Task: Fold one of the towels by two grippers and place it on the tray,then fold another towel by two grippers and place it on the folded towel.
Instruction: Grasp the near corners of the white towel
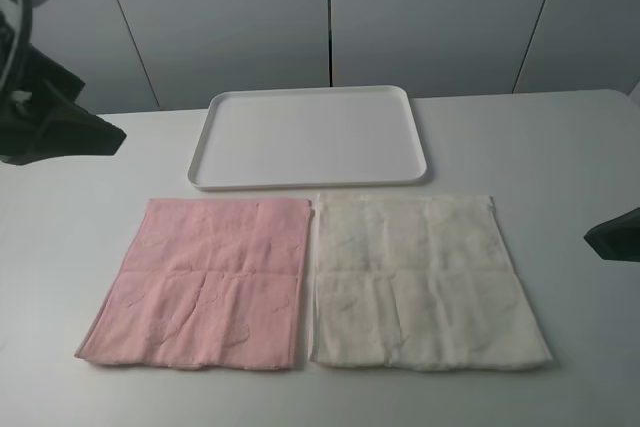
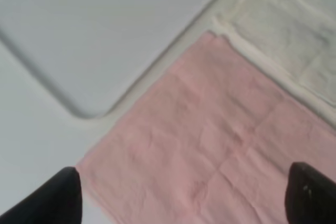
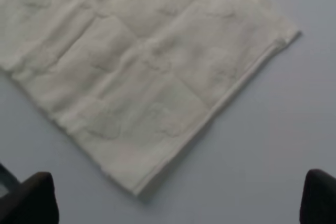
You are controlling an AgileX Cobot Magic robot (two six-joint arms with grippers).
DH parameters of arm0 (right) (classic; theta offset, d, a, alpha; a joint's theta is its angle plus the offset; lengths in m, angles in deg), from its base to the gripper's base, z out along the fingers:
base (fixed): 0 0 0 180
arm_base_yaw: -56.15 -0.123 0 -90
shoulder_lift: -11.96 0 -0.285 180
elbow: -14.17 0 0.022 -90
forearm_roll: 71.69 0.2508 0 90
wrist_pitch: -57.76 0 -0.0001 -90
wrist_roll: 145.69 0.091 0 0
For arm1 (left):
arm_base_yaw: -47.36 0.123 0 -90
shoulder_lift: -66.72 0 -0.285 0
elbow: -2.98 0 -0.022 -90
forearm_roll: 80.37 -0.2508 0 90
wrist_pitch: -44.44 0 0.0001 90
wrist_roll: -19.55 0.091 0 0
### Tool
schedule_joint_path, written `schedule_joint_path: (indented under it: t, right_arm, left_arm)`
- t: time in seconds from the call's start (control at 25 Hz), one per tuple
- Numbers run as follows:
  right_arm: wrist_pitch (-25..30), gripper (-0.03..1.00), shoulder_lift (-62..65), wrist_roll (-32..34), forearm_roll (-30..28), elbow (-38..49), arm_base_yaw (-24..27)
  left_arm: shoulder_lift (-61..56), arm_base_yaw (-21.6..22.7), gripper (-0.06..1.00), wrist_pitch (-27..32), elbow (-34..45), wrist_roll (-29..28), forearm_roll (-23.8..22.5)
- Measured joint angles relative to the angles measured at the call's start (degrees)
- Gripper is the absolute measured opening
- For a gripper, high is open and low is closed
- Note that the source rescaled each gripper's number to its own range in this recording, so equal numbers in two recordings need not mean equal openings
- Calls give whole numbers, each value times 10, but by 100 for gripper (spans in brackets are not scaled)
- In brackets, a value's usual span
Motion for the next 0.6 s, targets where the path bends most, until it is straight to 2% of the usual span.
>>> schedule_joint_path:
  t: [0.2,0.44,0.6]
  right_arm:
    - [0,100,-48,-44,-45,0,-39]
    - [-1,100,-113,-71,-59,0,-68]
    - [-11,100,-146,-81,-75,4,-82]
  left_arm:
    - [105,-144,99,-45,-26,-5,-61]
    - [232,-242,99,-49,-67,-6,-120]
    - [289,-287,99,-49,-85,-6,-153]
